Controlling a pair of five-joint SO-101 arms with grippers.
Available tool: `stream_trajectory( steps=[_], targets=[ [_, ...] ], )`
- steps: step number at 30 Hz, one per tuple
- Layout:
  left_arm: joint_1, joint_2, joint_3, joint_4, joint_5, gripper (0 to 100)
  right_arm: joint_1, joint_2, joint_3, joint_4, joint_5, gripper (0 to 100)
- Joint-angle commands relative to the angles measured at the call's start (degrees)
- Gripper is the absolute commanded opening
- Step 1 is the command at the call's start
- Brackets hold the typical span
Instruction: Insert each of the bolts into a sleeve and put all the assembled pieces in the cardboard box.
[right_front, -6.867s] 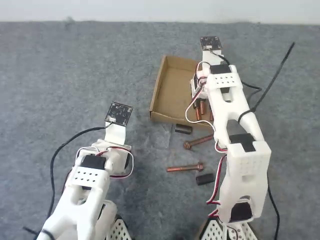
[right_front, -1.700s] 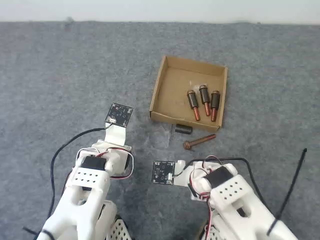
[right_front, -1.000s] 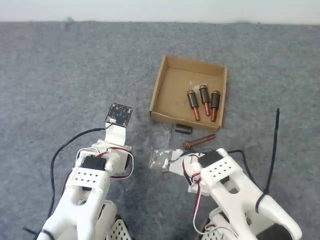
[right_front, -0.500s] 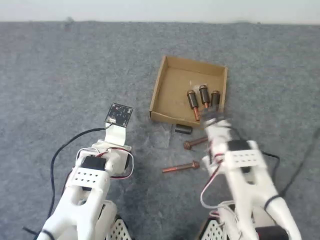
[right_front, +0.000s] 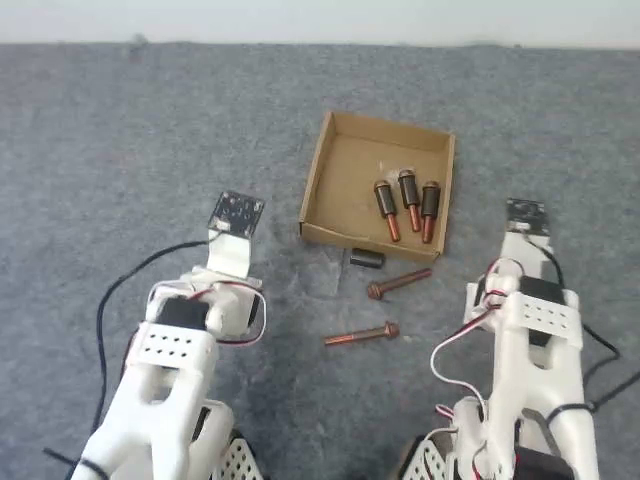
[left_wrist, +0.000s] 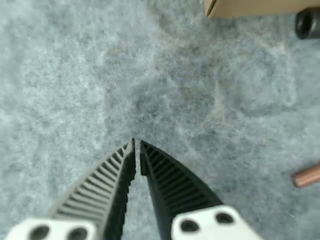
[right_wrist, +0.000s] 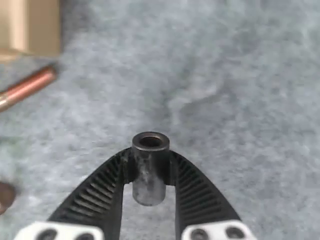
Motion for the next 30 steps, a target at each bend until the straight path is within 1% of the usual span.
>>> stream_trajectory(
  steps=[1,7,10,14,19,23,30],
  targets=[
    [6.42,-0.70,-7.69,5.10,-0.44,1,3.03,0.04,-3.87,-0.75,-0.44,0.9],
    [24.88,-0.53,-12.53,6.24,-0.18,1,4.00,1.10,-3.96,-1.80,-0.09,0.9],
    [30.51,-0.26,-14.90,6.95,-0.09,1,5.49,4.35,-5.80,-2.77,-0.09,0.9],
    [32.88,6.42,-16.84,7.38,-0.09,1,7.34,11.91,-10.55,-2.68,-0.18,0.7],
    [32.97,17.23,-17.19,2.02,-0.53,1,7.34,20.26,-16.70,-0.57,-0.18,0.7],
    [34.46,18.11,-17.19,0.97,-0.53,2,8.13,23.25,-18.90,0.57,-0.09,0.7],
    [42.29,18.11,-17.27,2.55,-0.53,2,8.13,22.99,-18.73,0.57,-0.09,0.7]
  ],
)
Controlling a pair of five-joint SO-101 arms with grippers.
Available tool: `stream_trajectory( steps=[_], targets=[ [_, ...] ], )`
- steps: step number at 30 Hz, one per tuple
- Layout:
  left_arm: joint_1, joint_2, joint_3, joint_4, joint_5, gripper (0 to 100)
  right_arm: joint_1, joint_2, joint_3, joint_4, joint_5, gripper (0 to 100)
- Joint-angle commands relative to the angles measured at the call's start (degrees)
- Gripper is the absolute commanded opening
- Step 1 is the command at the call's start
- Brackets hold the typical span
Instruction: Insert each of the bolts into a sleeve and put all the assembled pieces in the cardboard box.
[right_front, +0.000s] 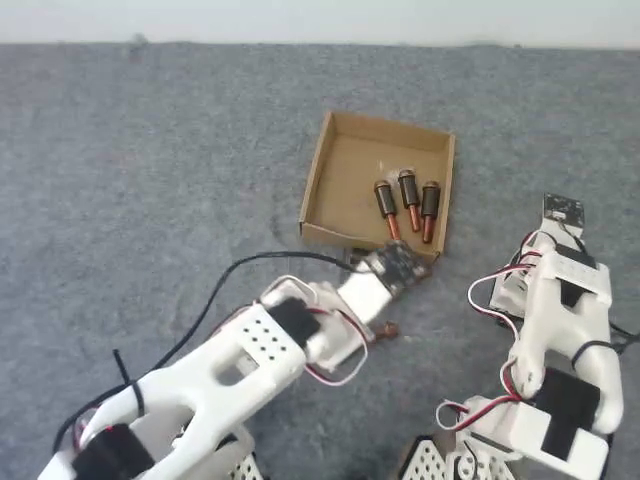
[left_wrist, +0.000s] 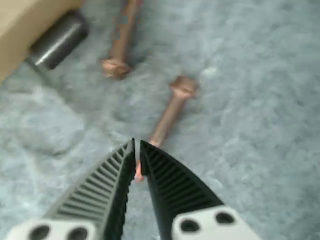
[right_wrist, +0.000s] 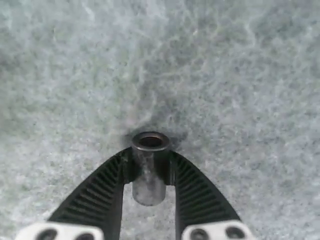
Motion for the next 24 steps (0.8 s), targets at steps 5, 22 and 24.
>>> stream_trajectory(
  steps=[5,22,24],
  targets=[
    [4.13,0.70,-4.09,0.44,-0.35,2,0.57,-0.57,-2.81,0.40,0.00,0.6],
    [4.13,0.88,-3.82,-1.41,-6.33,16,0.48,-0.22,-2.90,0.40,0.00,0.6],
    [4.13,0.88,-3.82,-1.41,-7.65,16,0.48,-0.22,-2.90,0.40,0.00,0.6]
  ],
)
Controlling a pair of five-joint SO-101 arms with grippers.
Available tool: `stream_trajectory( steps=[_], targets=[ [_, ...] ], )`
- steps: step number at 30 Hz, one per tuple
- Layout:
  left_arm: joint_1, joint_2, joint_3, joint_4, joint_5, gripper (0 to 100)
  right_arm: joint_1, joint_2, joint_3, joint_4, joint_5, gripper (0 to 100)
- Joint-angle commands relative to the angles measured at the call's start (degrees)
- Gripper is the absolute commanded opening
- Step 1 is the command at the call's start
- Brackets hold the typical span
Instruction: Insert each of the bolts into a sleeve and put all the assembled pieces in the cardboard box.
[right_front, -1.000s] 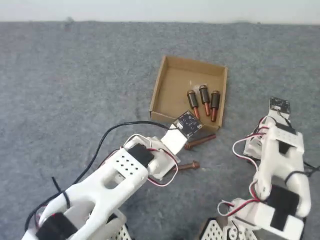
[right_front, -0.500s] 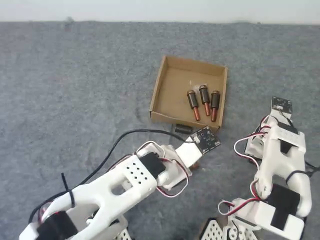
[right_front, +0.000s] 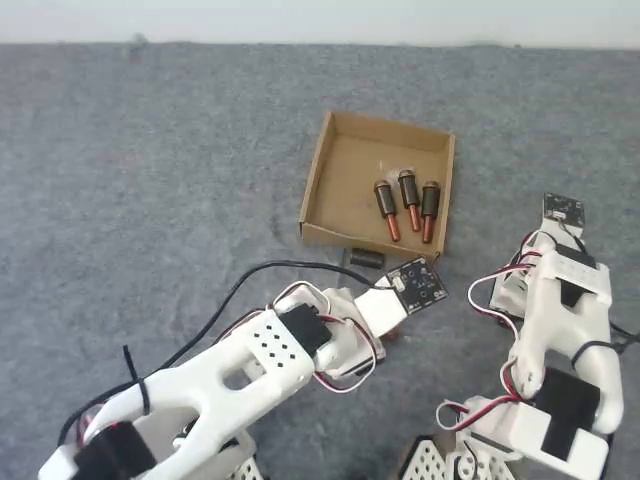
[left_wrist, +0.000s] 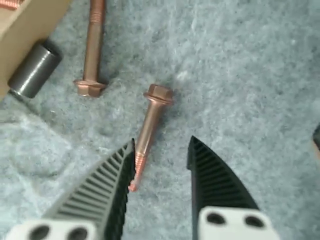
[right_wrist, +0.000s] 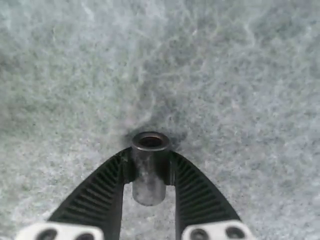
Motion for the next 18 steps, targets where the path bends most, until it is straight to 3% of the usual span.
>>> stream_trajectory(
  steps=[1,10,18],
  targets=[
    [0.35,0.00,-2.59,-1.05,-2.64,16,0.48,-0.22,-2.90,0.40,0.00,0.6],
    [0.26,6.51,-3.65,-5.63,-5.54,16,0.48,-0.22,-2.90,0.31,0.00,0.6],
    [0.26,18.11,-12.97,-3.69,-5.27,16,0.13,-0.22,-2.90,0.31,0.00,0.6]
  ],
)
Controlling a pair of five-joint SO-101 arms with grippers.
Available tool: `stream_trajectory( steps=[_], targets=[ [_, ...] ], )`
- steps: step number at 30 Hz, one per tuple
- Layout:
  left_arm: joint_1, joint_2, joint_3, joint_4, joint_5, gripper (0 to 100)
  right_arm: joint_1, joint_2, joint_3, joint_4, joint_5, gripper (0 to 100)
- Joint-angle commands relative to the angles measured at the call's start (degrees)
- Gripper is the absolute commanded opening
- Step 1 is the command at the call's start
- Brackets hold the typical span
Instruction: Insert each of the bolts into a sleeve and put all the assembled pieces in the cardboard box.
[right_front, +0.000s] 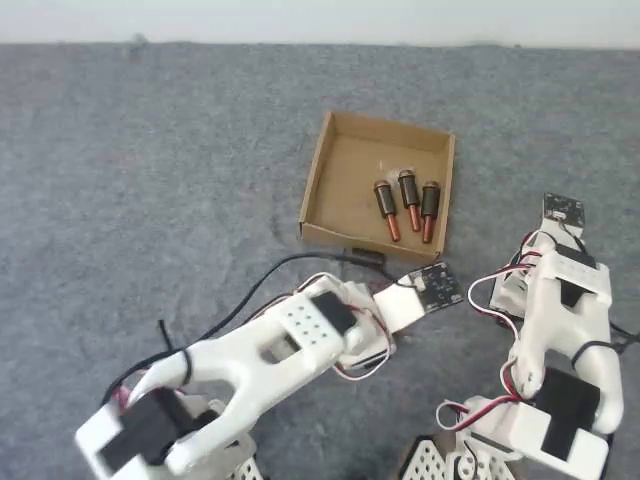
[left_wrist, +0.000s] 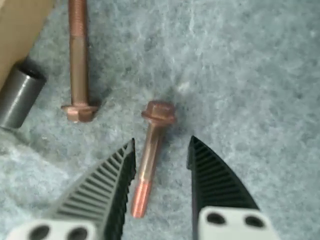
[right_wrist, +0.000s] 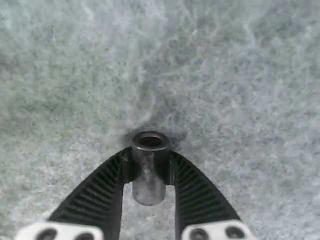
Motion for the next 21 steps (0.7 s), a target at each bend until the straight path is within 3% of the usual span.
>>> stream_trajectory(
  steps=[1,21],
  targets=[
    [0.26,3.69,-6.55,0.44,-0.09,16,-0.13,-0.22,-2.90,0.31,0.00,0.6],
    [0.26,14.24,-14.64,6.07,-0.26,15,-0.31,-0.22,-2.81,0.31,0.00,0.6]
  ],
)
